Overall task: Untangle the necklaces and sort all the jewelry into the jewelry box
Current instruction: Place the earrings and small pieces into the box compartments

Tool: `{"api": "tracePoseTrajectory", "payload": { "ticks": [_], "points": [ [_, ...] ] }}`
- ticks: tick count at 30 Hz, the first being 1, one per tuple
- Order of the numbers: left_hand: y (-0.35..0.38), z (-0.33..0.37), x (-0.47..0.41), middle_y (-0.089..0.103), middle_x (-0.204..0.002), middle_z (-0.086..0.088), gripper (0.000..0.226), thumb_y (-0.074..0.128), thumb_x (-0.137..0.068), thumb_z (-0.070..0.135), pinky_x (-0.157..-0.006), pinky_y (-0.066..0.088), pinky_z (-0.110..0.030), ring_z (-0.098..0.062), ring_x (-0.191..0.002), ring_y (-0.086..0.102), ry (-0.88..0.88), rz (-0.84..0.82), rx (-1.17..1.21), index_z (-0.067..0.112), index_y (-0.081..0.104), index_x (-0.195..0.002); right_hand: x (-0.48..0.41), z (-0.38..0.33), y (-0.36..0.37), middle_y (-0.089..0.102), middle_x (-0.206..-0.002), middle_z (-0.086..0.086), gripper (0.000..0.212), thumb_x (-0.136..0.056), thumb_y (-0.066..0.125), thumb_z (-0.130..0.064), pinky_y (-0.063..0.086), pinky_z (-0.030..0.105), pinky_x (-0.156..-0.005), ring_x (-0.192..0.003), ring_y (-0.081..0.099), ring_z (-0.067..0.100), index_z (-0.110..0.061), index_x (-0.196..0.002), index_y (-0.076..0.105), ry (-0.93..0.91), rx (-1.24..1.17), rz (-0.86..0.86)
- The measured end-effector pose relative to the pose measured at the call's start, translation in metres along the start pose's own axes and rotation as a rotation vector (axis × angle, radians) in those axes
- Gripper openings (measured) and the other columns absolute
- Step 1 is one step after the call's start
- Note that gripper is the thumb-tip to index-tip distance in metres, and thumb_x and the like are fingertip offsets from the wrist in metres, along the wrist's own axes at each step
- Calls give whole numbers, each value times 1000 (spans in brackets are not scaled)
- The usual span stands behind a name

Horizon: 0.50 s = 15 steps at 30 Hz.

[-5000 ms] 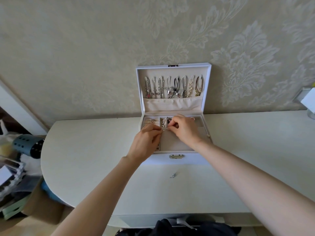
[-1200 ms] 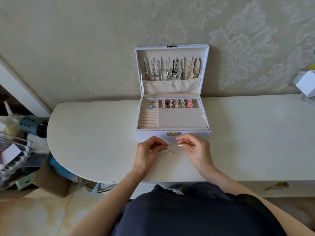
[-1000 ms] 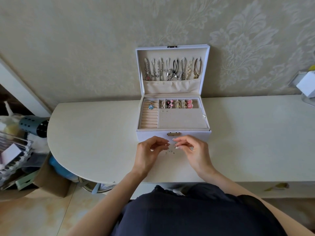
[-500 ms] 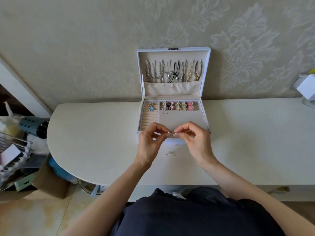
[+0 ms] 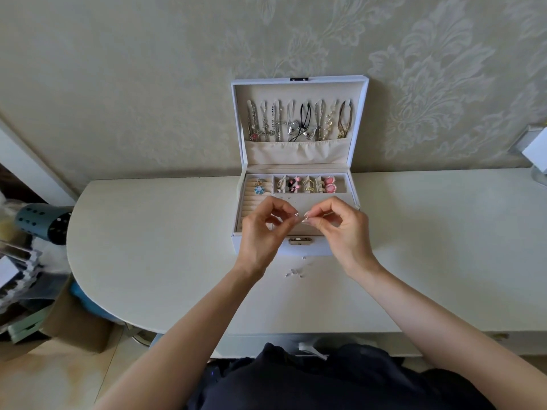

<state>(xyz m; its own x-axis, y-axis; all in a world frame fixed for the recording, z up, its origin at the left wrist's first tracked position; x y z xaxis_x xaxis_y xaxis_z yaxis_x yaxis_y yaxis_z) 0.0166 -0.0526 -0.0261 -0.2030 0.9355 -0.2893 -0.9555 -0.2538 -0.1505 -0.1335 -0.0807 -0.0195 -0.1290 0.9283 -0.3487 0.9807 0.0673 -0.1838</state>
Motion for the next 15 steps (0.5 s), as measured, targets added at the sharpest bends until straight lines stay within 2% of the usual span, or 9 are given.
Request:
{"api": "tracePoseTrajectory", "payload": {
  "ticks": [5,9,13,15],
  "points": [
    [4,0,-8,61,-77,14,28,71,-80,4,-67,44,-18,-4,-71,56,50,-20,-67,28,61,-88,-10,6,1,68,-74,-5,19,-74,72,6,46,14,-70,-67,60,4,-12,-74,66,-14,13,-4],
    [6,-3,-27,65,-80,7,13,70,-81,12,-59,41,-14,-5,-66,55,72,1,-283,22,62,-79,-29,14,-1,69,-75,-4,21,-75,72,5,53,23,-72,-70,64,11,-15,-76,69,-9,86,6],
    [4,-12,-57,64,-76,13,7,70,-80,19,-64,49,-29,-11,-68,58,0,18,-486,22,63,-81,-60,33,-3,62,-64,-7,35,-72,70,6,52,32,-69,-61,55,8,-28,-71,67,107,183,-25],
    [7,-13,-71,62,-75,13,10,68,-80,19,-66,50,-31,-13,-68,58,-26,-10,-525,24,60,-83,-73,44,-1,61,-63,-3,32,-72,70,7,52,36,-70,-59,54,10,-25,-70,68,156,225,-59]
  ]
}}
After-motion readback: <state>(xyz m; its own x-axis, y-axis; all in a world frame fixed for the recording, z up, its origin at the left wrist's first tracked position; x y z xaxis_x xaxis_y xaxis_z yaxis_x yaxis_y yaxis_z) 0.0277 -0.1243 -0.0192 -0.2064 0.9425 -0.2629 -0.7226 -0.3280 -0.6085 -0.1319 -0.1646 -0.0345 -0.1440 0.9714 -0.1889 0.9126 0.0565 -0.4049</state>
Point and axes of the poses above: each hand's wrist, its own x-axis away from the middle knuckle, its own y-axis out of the palm, z = x × y, the point moved 9 cm from there along -x, towards the middle knuckle
